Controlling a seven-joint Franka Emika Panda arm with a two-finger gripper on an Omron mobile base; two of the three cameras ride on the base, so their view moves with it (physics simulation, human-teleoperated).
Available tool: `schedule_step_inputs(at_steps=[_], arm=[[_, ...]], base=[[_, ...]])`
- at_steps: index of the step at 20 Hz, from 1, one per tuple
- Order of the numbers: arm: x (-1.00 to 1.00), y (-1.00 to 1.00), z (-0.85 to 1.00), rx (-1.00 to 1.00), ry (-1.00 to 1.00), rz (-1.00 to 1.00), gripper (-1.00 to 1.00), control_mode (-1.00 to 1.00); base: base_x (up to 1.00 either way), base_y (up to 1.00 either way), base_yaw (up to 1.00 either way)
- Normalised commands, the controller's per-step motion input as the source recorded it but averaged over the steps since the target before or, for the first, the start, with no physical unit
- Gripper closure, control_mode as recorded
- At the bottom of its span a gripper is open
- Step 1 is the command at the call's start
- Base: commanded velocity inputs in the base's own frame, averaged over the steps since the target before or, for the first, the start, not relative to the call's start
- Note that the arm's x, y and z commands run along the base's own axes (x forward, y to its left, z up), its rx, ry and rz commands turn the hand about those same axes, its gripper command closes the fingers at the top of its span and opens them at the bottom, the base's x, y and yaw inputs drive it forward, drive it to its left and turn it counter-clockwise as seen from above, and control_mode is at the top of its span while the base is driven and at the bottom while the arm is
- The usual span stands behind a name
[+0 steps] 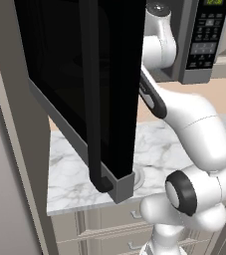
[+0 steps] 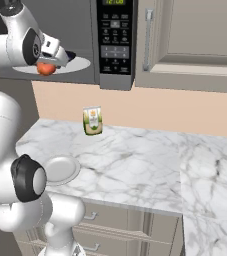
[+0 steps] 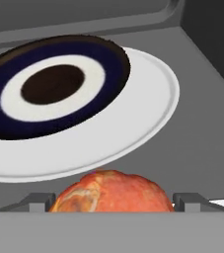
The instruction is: Pick the squash from the counter and place it in the microwave. Then turn on the microwave.
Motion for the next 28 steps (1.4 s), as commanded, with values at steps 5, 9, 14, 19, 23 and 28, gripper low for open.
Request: schedule_step_inputs(at_steps=[5, 9, 14, 19, 23, 28], arm=[[0.19, 0.01, 0.18, 0.00, -0.07, 0.08, 1.00, -1.00], [0.19, 0.05, 0.11, 0.00, -0.08, 0.08, 1.00, -1.00], [0.17, 0.05, 0.10, 0.00, -0.09, 0.08, 1.00, -1.00], [0.15, 0.09, 0.07, 0.00, -0.08, 0.06, 1.00, -1.00], [0.17, 0.16, 0.02, 0.00, -0.05, 0.04, 1.00, -1.00], [0.15, 0.19, 0.00, 0.00, -0.01, 0.02, 1.00, -1.00]], base=[[0.00, 0.00, 0.00], [0.00, 0.00, 0.00], [0.00, 0.00, 0.00], [0.00, 0.00, 0.00], [0.00, 0.00, 0.00], [0.00, 0.00, 0.00]])
